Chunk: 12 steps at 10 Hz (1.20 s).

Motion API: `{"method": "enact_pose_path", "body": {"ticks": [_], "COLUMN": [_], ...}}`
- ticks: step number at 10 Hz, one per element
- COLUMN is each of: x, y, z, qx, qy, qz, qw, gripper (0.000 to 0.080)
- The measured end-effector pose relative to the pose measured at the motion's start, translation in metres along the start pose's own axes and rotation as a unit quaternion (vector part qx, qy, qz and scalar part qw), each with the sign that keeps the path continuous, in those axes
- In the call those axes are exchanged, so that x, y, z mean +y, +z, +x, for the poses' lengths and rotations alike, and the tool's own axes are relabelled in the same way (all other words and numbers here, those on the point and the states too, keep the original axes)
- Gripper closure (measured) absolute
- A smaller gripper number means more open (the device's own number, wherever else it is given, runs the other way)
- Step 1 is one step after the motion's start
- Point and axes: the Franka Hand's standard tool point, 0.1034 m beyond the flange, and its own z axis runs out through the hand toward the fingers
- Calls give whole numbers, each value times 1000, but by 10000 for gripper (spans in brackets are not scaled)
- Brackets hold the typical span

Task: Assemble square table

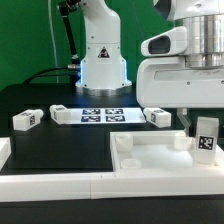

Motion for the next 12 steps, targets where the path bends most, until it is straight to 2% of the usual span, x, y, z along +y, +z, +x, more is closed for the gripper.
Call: {"method": "enact_pose_path", "body": {"ticks": [3, 4, 5, 6, 7, 8, 9, 10, 12], "x": [4, 6, 8, 9, 10, 11, 11, 10, 9], "y": [1, 1, 1, 2, 2, 2, 2, 2, 2], "z": [1, 0, -1, -3, -5, -5, -6, -7, -8], "qx": [-1, -2, -5, -9, -24, -36, -47, -50, -49], "qy": [124, 204, 319, 418, 525, 558, 605, 633, 608], "qz": [-4, -7, -11, -9, 0, 8, 10, 10, 10], "qw": [992, 979, 948, 908, 851, 829, 795, 773, 793], "gripper": [507, 507, 507, 507, 506, 505, 505, 505, 506]}}
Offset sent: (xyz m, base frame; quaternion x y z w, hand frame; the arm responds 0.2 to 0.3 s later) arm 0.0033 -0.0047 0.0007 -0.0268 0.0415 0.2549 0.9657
